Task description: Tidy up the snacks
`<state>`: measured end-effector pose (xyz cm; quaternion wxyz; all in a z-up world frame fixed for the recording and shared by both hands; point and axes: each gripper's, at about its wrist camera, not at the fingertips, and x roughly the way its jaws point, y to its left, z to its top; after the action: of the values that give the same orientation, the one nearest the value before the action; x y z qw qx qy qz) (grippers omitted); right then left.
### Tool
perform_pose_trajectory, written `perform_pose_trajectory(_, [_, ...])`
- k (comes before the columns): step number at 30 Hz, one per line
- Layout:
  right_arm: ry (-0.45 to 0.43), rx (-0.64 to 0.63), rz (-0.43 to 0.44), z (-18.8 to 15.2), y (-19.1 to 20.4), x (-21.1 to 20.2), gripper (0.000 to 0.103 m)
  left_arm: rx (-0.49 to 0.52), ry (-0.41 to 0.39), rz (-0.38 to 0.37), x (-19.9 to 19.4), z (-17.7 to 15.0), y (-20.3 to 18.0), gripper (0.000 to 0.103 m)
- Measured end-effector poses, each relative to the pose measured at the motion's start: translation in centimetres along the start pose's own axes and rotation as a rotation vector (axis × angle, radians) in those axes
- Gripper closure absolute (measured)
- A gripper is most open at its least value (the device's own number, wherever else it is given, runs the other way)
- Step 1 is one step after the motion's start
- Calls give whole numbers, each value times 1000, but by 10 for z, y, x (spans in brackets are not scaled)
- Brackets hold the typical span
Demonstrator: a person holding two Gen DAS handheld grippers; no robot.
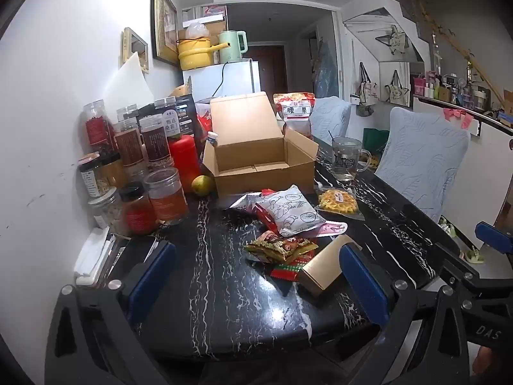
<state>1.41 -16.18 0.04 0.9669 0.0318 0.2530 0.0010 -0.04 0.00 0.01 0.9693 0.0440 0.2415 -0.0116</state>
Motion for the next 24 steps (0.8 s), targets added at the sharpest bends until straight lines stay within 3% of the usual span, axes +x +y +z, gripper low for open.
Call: perform_pose_trajectory(24, [11, -30, 5, -2, 8, 2, 0, -23, 21, -2, 0, -7, 7, 0])
